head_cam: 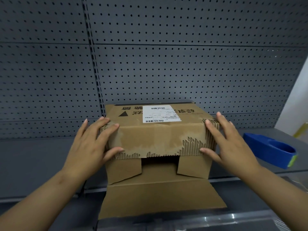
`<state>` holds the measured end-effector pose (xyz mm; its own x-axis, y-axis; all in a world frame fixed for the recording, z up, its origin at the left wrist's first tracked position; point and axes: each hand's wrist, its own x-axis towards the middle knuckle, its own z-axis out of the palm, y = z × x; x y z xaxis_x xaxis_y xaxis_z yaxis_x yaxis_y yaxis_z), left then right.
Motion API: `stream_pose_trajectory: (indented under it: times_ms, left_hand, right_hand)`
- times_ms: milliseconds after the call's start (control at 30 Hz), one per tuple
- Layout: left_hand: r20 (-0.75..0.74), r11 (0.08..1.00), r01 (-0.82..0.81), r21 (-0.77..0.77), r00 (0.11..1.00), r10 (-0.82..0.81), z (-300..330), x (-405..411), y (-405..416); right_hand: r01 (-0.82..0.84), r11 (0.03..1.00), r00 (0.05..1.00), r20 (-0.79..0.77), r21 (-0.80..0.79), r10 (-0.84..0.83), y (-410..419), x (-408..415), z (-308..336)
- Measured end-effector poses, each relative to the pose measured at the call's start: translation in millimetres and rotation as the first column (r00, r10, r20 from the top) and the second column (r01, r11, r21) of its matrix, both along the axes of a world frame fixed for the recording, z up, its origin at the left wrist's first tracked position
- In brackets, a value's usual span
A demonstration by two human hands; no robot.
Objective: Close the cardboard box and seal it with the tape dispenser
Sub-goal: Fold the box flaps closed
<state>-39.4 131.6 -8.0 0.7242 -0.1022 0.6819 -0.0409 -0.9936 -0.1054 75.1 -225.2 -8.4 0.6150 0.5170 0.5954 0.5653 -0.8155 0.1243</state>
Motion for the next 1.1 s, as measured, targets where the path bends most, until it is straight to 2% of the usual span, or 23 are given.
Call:
stream_pose_trajectory:
  times_ms: [100,233,333,467,567,767,900,1100]
  left_hand:
    - [0.022,1.0,0.006,0.004,1.0,-0.006,-0.4,0.1,-4.2]
    - [0.032,1.0,0.001,-0.004,0.999,-0.001,-0.9,0.5,-7.7]
    - [0.027,1.0,-0.006,-0.004,1.0,0.006,-0.7,0.2,-8.1]
    - [0.012,1.0,-0.016,-0.007,1.0,0.016,-0.6,-0.3,-7.7]
    - [0.023,1.0,-0.003,-0.007,1.0,0.003,-2.0,-0.5,-7.1]
    - [0.054,0.999,0.045,-0.03,0.998,-0.044,-4.4,1.3,-7.3]
    - [0.034,0.999,0.047,-0.027,0.998,-0.046,-4.1,1.2,-7.8]
    - [0.038,0.996,-0.01,-0.085,0.999,0.013,1.7,-5.9,-17.7]
  right_hand:
    - [-0.121,0.988,0.992,0.026,-0.095,0.124,3.1,-12.5,-3.3]
    - [-0.352,0.863,0.931,-0.039,-0.362,0.363,12.0,-37.2,-12.7]
    - [-0.352,0.8,0.93,-0.082,-0.486,0.359,18.9,-49.8,-22.7]
    - [-0.338,0.764,0.938,-0.128,-0.549,0.322,21.8,-50.9,-31.9]
    - [-0.273,0.824,0.961,-0.103,-0.496,0.257,23.4,-50.9,-27.9]
    - [-0.099,0.969,0.994,0.025,-0.226,0.107,31.1,-34.9,-4.4]
    - [-0.002,0.989,0.999,0.034,-0.145,0.007,42.6,-28.5,4.4]
    - [0.03,0.994,0.999,0.024,-0.107,-0.027,49.6,-21.5,2.2]
